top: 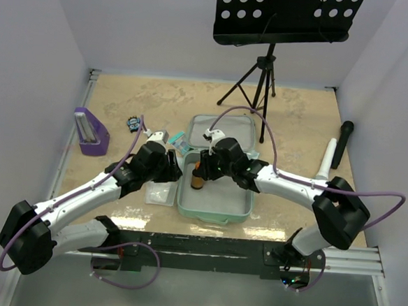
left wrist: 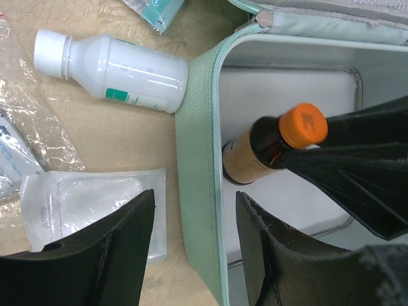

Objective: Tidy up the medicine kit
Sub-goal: Adjust the pill bottle in the medicine box.

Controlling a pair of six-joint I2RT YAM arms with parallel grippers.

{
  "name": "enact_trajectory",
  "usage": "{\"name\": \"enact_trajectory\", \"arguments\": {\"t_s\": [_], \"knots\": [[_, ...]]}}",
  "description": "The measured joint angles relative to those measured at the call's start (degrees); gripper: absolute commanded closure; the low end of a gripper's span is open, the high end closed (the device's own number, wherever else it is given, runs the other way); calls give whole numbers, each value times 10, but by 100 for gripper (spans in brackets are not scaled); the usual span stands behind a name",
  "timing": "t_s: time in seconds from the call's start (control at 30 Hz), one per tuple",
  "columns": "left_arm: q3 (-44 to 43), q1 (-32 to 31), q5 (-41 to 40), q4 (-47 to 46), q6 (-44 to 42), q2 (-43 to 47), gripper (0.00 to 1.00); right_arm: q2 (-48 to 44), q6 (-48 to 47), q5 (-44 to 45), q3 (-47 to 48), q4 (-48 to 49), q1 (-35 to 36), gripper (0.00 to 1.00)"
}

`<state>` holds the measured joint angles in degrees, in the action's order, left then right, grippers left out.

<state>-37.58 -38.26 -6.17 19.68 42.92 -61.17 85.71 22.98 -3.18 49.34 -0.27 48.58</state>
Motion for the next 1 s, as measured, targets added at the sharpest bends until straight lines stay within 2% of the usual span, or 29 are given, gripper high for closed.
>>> {"name": "enact_trajectory", "arguments": {"t_s": [0.13,0.23,0.37,0.57,0.8,1.0], "knots": [[3,0,0,-2,0,0,42,38,-2,0,35,11,-3,64],[8,0,0,-3,0,0,42,70,-1,-4,50,18,-4,62],[9,0,0,-3,0,0,42,104,0,-10,52,-2,-4,55],[9,0,-1,-3,0,0,42,82,-1,-3,43,-24,-3,39],[9,0,-1,-3,0,0,43,36,-17,7,32,-57,-3,37],[10,0,0,-3,0,0,42,42,-33,-5,19,-66,-1,36]]}}
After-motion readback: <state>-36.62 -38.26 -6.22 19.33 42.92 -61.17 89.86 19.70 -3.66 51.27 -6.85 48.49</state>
